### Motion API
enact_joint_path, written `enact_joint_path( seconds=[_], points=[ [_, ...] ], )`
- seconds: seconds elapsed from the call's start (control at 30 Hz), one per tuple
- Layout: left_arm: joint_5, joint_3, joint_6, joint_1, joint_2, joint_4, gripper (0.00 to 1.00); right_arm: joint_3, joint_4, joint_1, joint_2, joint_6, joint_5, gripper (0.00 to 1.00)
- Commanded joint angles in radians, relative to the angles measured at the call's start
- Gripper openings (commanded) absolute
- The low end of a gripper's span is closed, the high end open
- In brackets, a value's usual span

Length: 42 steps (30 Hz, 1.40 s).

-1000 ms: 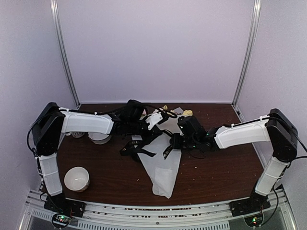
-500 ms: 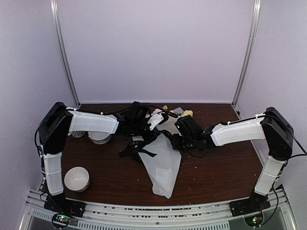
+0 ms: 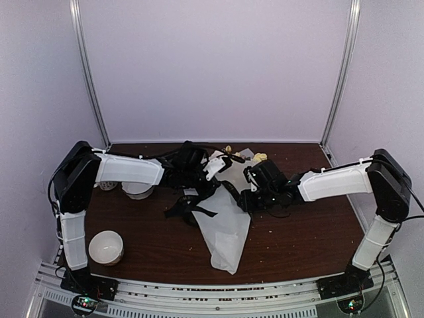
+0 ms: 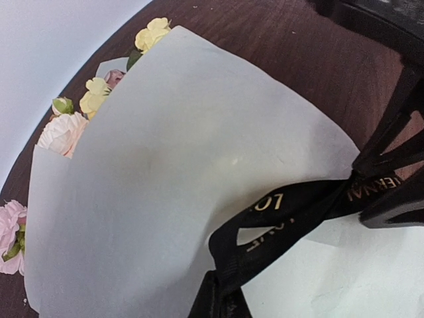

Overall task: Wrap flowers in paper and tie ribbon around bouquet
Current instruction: Adjust the ribbon on the folded bouquet.

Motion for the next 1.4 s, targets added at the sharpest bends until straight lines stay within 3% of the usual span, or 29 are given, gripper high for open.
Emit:
enact_joint_path(
  seconds=[0.0,0.1,0.2,0.3,0.53,0.63,0.7,1.0,1.37],
  points=[
    [-0.001,0.017,0.000,0.008,0.009,0.011,0.00,-0.081,-0.001,-0.008,-0.146,-0.072,-0.177,0.38],
    [0.006,0.014,0.003,0.008,0.005,0.011,0.00,-0.136,-0.072,-0.024,-0.226,-0.066,-0.164,0.38],
    [0.007,0.011,0.005,0.008,0.006,0.015,0.00,-0.194,-0.135,-0.049,-0.268,-0.051,-0.158,0.32],
    [0.009,0.009,0.004,0.008,0.006,0.017,0.00,-0.214,-0.156,-0.054,-0.239,-0.069,-0.243,0.32],
    [0.016,0.009,0.005,0.008,0.006,0.006,0.00,-0.236,-0.029,-0.092,-0.164,-0.070,-0.390,0.53],
    [0.019,0.009,0.008,0.008,0.002,-0.003,0.00,-0.191,-0.112,-0.108,-0.137,-0.094,-0.296,0.40],
    [0.015,0.004,0.011,0.007,-0.003,-0.004,0.00,-0.194,-0.156,-0.109,-0.150,-0.117,-0.241,0.36],
    [0.006,-0.003,0.014,0.007,0.003,0.012,0.00,-0.153,-0.237,-0.044,-0.113,-0.212,-0.261,0.44],
    [0.010,-0.002,0.015,0.008,0.003,0.002,0.00,-0.012,-0.364,-0.028,-0.020,-0.298,-0.119,0.41]
  ],
)
